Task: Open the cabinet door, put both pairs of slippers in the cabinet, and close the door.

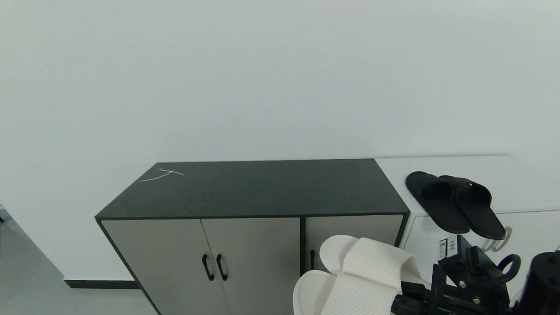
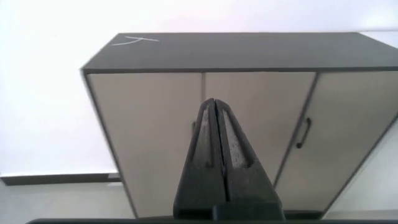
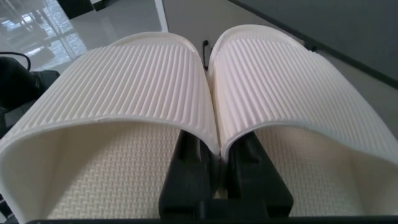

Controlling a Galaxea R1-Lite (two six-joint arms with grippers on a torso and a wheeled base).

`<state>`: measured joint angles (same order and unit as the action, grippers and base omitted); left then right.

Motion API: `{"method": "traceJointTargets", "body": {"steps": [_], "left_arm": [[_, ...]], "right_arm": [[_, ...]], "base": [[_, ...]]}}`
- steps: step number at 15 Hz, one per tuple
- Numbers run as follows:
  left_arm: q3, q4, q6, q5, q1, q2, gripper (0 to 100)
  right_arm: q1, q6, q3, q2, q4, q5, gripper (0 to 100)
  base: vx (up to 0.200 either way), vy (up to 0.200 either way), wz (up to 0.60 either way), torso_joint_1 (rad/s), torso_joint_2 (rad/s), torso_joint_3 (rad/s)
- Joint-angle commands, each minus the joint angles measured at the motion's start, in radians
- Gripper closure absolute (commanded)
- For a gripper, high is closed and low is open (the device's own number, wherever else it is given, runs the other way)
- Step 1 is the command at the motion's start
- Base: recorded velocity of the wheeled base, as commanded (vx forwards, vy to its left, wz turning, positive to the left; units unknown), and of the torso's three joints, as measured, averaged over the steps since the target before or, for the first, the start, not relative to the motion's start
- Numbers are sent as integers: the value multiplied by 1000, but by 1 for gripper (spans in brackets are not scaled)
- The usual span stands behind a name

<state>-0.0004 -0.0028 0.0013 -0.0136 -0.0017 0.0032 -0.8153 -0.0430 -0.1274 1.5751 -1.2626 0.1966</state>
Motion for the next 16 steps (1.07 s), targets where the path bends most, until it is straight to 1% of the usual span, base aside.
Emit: {"method": "traceJointTargets", "body": {"steps": [1,12,15,16], "left_arm": [[0,0,0,0,0,0,100],[-1,0,-3,0,0,0,100],[0,0,-3,0,0,0,100],[0,0,-3,-2,0,0,100]], "right_arm": [[-1,0,5,2,0,1,100],[-15,0,12,-1,0,1,100],[-15,0,15,-1,0,3,100],[-15,0,15,-1,0,3,100]], "base": [[0,200,0,-2,2,2],[0,200,0,4,3,1],[0,0,0,0,0,0],[200,0,0,7,-2,2]]}}
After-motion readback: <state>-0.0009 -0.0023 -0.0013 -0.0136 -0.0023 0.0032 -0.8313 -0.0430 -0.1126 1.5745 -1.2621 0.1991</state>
